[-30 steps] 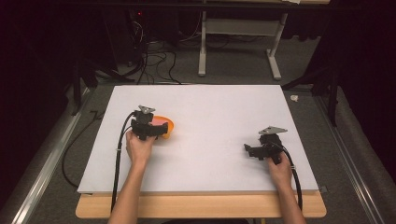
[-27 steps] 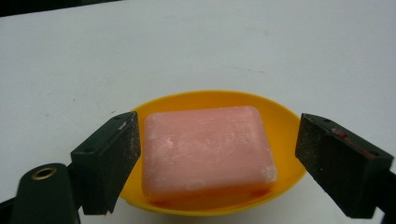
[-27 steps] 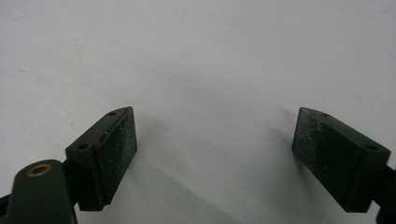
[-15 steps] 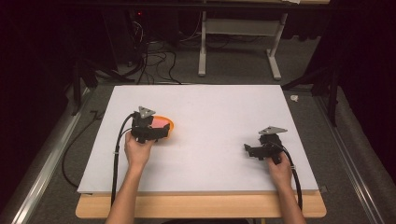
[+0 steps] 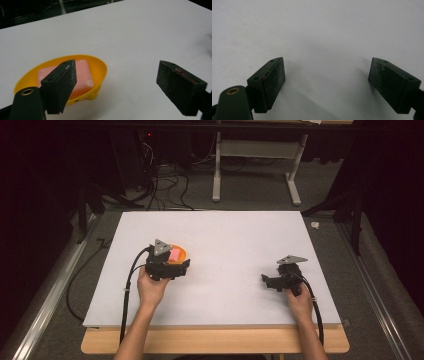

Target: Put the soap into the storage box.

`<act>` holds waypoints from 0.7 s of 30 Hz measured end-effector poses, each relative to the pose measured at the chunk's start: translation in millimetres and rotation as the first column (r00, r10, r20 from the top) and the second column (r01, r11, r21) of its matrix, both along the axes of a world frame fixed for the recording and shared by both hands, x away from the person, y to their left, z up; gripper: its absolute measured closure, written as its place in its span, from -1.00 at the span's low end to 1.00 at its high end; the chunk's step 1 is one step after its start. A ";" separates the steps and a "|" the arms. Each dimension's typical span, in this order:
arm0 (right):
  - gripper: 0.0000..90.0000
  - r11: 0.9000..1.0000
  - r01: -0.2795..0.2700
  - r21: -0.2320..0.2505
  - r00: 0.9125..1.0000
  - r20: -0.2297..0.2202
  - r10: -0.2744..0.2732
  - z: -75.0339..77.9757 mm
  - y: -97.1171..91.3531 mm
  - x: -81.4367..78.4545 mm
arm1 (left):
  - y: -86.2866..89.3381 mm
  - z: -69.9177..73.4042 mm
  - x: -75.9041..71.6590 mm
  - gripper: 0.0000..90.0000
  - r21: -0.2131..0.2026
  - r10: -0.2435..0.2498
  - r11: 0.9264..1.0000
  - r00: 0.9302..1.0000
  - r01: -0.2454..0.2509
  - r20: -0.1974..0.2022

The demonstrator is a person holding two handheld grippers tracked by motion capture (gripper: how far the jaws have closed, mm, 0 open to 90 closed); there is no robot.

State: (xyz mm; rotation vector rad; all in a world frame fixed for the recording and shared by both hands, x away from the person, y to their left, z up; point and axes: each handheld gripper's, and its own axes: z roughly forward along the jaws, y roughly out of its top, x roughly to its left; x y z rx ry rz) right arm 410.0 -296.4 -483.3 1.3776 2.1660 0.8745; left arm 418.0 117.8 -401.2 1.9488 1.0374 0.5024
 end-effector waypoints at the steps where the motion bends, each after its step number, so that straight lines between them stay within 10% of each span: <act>1: -0.68 1.000 0.000 0.000 1.000 0.000 0.000 0.0 0.0 0.0 | -2.4 -0.9 -3.2 -0.62 0.002 -0.011 1.000 1.000 0.011 0.003; 21: -0.68 1.000 0.002 0.001 1.000 -0.001 -0.002 0.0 0.1 -0.1 | -19.0 -13.8 -21.3 -0.62 -0.030 -0.076 0.997 0.997 0.076 -0.016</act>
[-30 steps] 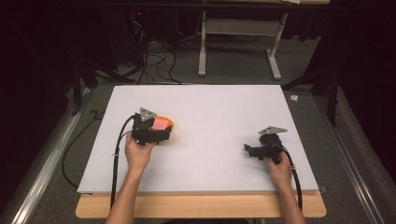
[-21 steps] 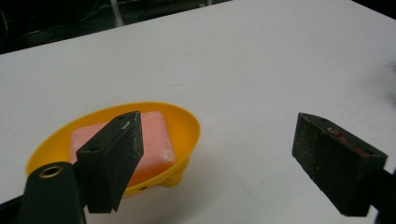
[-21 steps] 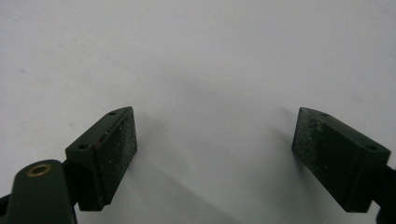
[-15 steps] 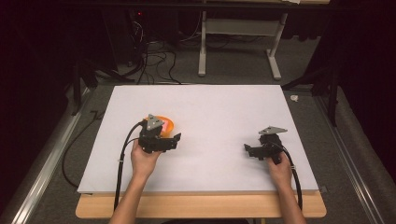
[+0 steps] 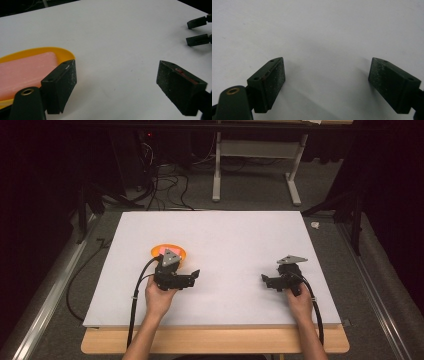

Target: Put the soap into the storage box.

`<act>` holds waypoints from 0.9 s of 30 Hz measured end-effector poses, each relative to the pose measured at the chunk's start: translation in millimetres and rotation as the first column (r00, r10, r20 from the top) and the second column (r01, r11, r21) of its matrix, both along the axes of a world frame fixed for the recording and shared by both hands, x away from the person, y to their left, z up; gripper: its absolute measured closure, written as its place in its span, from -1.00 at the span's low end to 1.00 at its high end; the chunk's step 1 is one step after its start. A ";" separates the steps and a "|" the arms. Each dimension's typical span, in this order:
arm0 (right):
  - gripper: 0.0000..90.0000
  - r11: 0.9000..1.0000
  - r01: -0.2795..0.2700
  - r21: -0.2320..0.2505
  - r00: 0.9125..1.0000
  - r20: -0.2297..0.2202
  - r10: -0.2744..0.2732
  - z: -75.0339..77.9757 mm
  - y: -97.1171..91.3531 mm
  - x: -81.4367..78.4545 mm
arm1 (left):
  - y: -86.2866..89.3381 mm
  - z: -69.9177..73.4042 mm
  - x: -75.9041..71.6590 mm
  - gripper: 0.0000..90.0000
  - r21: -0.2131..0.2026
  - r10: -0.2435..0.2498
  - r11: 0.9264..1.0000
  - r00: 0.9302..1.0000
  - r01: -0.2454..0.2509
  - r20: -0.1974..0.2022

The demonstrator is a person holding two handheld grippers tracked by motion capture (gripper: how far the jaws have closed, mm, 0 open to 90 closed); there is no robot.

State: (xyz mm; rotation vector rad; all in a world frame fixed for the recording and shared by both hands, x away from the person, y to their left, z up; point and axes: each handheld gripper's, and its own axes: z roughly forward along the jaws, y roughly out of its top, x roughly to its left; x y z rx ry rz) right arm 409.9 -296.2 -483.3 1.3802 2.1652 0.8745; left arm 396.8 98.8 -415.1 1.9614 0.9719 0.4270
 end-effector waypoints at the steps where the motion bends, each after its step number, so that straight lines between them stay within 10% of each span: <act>1: -0.68 1.000 -0.003 -0.002 1.000 0.002 0.003 -0.1 -0.2 0.1 | -0.6 -0.3 -0.4 -0.62 -0.001 -0.004 1.000 1.000 0.004 0.000; 27: -0.68 1.000 -0.002 -0.001 1.000 0.001 0.002 -0.1 -0.1 0.1 | -25.0 -35.0 -5.9 -0.62 -0.001 -0.112 0.994 0.990 0.113 -0.083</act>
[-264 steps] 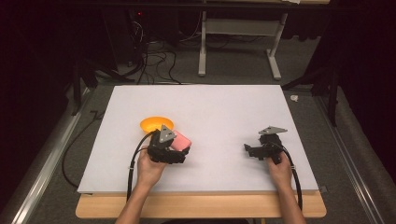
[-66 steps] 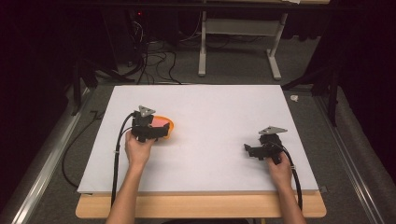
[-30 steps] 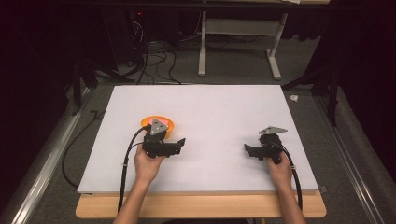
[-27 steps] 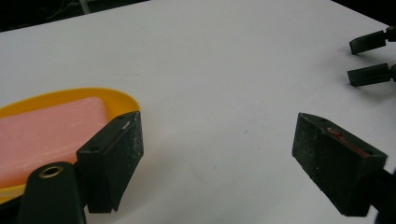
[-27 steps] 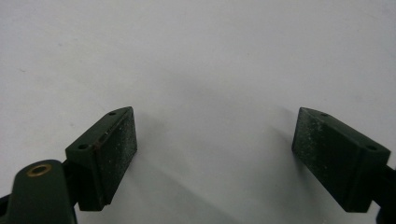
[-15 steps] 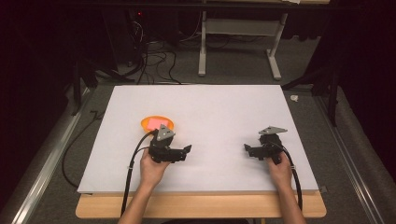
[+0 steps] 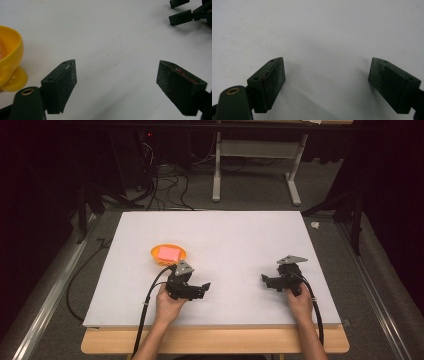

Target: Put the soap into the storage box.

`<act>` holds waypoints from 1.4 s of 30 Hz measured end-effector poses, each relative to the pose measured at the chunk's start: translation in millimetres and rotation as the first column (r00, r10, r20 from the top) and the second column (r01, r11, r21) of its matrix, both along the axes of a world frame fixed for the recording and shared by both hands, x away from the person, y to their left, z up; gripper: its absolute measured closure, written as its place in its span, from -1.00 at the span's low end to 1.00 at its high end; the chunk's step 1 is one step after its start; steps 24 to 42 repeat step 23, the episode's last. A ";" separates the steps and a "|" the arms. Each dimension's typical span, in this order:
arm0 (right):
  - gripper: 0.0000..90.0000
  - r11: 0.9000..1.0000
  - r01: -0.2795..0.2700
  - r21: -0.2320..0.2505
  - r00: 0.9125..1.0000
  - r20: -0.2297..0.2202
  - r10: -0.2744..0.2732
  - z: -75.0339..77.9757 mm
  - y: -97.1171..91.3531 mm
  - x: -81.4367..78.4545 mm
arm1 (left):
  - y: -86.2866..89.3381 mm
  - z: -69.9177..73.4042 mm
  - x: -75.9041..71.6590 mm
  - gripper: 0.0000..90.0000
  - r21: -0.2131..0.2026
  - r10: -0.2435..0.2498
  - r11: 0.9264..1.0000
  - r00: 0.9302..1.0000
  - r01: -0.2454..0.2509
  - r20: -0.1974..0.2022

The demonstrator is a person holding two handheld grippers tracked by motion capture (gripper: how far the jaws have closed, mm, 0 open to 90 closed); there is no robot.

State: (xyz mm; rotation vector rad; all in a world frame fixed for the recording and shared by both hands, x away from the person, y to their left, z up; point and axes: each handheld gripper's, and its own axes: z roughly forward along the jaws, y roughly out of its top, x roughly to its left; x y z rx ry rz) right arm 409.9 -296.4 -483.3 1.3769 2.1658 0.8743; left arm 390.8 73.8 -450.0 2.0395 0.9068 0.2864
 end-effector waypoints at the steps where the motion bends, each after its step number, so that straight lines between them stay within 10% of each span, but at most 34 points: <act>1: -0.68 1.000 0.001 0.000 1.000 -0.001 -0.001 0.0 0.1 -0.1 | -1.4 -1.6 0.3 -0.62 0.003 -0.004 1.000 1.000 0.004 -0.004; 14: -0.68 1.000 -0.001 -0.001 1.000 0.000 0.001 0.0 -0.1 0.1 | -19.2 -32.2 11.0 -0.61 0.082 0.009 0.997 0.999 -0.005 -0.049; 21: -0.68 1.000 0.001 0.000 1.000 0.000 -0.001 0.0 0.0 -0.1 | -27.0 -36.4 6.0 -0.60 0.149 0.015 0.989 1.000 -0.017 0.018; 42: -0.68 1.000 0.001 0.000 1.000 0.000 -0.001 0.0 0.0 -0.1 | -26.3 -36.4 6.4 -0.59 0.143 0.014 0.990 1.000 -0.016 0.011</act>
